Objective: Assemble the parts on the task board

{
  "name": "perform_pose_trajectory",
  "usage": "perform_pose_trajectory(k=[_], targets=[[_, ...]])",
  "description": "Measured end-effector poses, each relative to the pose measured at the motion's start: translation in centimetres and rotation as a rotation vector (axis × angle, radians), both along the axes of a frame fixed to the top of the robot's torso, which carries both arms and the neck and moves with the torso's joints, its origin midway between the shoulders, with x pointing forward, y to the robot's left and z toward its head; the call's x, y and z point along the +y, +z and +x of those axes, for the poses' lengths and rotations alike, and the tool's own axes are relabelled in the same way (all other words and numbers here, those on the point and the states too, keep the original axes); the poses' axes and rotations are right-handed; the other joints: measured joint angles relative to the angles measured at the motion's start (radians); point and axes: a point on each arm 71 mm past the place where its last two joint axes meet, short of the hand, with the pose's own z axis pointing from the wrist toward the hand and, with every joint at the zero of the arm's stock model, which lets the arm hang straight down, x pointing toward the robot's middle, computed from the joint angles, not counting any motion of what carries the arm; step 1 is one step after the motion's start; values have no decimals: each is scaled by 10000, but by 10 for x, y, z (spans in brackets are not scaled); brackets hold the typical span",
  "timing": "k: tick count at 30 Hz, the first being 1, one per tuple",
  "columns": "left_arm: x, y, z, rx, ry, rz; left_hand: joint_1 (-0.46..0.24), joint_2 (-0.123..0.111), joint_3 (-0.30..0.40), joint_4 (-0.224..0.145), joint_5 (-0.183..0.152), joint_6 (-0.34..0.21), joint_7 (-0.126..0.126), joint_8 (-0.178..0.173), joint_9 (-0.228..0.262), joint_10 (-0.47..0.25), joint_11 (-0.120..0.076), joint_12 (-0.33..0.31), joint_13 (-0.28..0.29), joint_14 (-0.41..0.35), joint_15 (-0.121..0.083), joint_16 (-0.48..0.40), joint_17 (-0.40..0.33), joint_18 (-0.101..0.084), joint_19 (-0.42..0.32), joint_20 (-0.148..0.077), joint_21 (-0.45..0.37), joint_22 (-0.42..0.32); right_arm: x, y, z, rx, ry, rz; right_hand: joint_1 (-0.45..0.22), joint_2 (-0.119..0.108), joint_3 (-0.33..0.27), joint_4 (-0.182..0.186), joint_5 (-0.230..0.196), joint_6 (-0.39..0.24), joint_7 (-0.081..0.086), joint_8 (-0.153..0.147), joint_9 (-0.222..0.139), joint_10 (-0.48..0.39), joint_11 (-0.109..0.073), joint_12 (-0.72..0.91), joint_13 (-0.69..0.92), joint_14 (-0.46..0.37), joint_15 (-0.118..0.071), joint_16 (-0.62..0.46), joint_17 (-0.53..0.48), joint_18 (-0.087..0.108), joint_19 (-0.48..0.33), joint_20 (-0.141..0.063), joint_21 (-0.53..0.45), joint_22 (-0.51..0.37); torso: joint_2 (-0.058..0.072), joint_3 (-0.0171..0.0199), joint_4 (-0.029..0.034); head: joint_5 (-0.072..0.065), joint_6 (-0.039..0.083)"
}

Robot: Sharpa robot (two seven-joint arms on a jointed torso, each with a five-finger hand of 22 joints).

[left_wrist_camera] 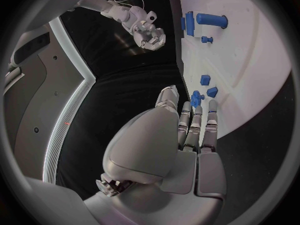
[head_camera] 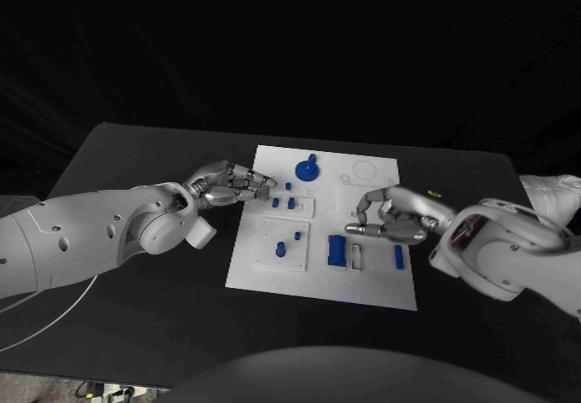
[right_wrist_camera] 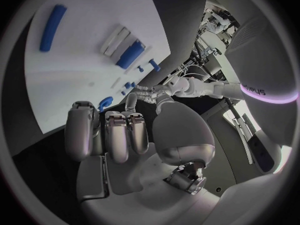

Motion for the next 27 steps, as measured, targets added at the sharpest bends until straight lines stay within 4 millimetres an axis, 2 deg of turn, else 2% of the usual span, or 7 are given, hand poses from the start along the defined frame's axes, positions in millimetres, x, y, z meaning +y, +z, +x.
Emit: perform_pose_trajectory(k=[2, 4, 6, 9, 18, 22, 27], targets=[[0, 0, -1, -10, -4, -16, 0, 0, 0, 0, 50, 0, 0, 0, 1, 4, 4, 0, 0, 0, 0, 0, 0, 1, 0, 0, 0, -13, -8, 17, 8, -113, -376, 38, 426, 61, 158, -34, 1656, 765, 23, -1380, -1339, -1, 0, 0, 0, 0, 0, 0, 0, 1, 69, -58, 265, 0, 1, -3, -1, -44, 0], [1, 1, -1, -24, -1, -33, 31, -31, 0, 0, 50, 0, 0, 0, 0, 4, 4, 0, 0, 0, 0, 11, 0, 1, 0, 0, 0, -13, -16, 34, 17, -100, -817, -106, 711, -33, 266, -64, 2498, 1265, 50, -2198, -2138, -1, 0, 0, -1, 0, 0, 0, 0, 1, 99, -28, 480, -1, 6, -6, -6, -89, 0], [1, 1, -2, -40, 6, -46, 53, -53, 0, 0, 62, 0, 0, 0, 0, 4, 4, 0, 0, 0, 0, 40, 0, 1, 0, 0, 0, -13, -21, 46, 25, 145, -1202, -503, 924, -174, 358, -50, 2866, 1786, 92, -3012, -2942, -1, 0, 0, 0, 0, 0, 0, 0, 1, 117, -10, 616, -1, 6, -7, -8, -154, 0], [0, 1, -2, -58, -9, -67, 53, -52, 0, 0, 65, 0, 0, 0, 0, 4, 4, 0, 0, 0, 0, 40, 0, 2, 0, 0, 0, -22, -26, 55, 34, 726, -1713, -1339, 1105, -355, 440, -129, 2866, 2516, 122, -4151, -4072, -1, 1, 0, -1, 0, 0, 0, 0, 2, 152, 25, 628, -1, 4, -12, -3, -264, 0], [-8, 1, -2, -89, -146, -138, 53, -52, 0, 0, 117, 39, 39, 40, 8, 40, -31, 0, 0, 36, 36, 40, 8, 1, 0, 0, 0, -22, -31, 39, 54, 2835, -2613, -4393, 1444, -469, 801, -489, 1995, 3114, 75, -5073, -5030, -2, 1, 0, -2, 0, 0, 0, -1, 1, 151, 25, 468, -2, 25, -8, -15, -427, 0], [-10, 1, -2, -91, -190, -155, 53, -53, 27, -27, 117, 39, 39, 40, 7, 40, -31, 0, 0, 63, 9, 40, 8, 1, 0, 0, 0, -32, -33, 28, 58, 3491, -2713, -5259, 2032, -539, 1223, -930, 2264, 3271, 71, -5225, -5233, -2, 1, 0, -3, 0, 0, 0, -1, 1, 151, 25, 434, -2, 26, -6, -17, -472, 0], [-10, 1, -1, -94, -182, -150, 52, -52, 27, -26, 117, 39, 39, 40, 7, 40, -31, 0, 0, 63, 9, 40, 7, 1, 0, 0, 0, -32, -34, 18, 61, 4123, -2718, -5922, 1770, -544, 1247, -944, 1731, 3572, 52, -5283, -5342, -1, 2, 0, -3, 0, 0, 0, 4, 1, 151, 25, 469, -2, 26, -6, -23, -493, 0]])
